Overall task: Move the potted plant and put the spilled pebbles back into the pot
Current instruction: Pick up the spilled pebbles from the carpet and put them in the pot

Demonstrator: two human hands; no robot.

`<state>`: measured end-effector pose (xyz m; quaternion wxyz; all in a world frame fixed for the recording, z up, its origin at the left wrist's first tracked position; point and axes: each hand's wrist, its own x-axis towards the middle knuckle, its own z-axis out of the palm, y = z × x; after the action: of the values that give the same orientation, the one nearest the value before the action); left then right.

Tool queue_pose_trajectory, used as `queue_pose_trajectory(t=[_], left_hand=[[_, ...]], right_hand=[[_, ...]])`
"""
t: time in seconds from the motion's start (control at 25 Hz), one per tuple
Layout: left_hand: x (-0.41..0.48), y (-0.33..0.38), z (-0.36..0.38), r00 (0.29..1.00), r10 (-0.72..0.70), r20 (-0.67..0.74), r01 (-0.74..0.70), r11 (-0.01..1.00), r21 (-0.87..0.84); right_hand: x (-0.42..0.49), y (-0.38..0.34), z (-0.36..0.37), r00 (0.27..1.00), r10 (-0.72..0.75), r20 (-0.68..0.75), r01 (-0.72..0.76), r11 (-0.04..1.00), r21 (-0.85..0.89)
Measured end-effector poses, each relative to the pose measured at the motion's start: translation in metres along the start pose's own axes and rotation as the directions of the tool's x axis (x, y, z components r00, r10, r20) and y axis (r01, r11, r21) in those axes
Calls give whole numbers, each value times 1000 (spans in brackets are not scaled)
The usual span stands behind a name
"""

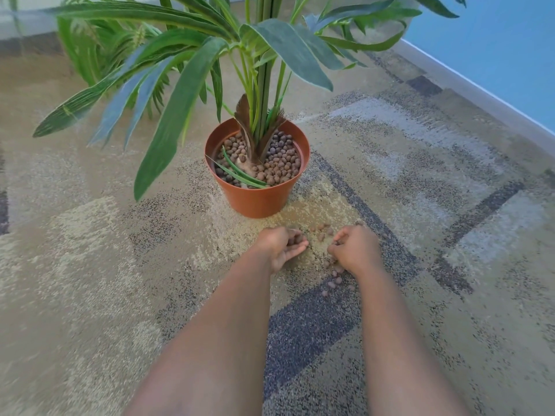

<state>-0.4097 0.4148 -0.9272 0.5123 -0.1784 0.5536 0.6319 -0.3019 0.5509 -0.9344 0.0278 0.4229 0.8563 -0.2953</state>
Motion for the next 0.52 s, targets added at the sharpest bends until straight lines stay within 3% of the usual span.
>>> queue_pose_trajectory(t=[0.24,0.52], left_hand=[[0,1,12,999,34,10,-35,994,107],[-6,4,10,999,41,1,-41,993,110]], right_hand=[[-12,-23,8,961,-245,131,207,946,251],[-7,-35,13,962,-245,124,200,935,294]])
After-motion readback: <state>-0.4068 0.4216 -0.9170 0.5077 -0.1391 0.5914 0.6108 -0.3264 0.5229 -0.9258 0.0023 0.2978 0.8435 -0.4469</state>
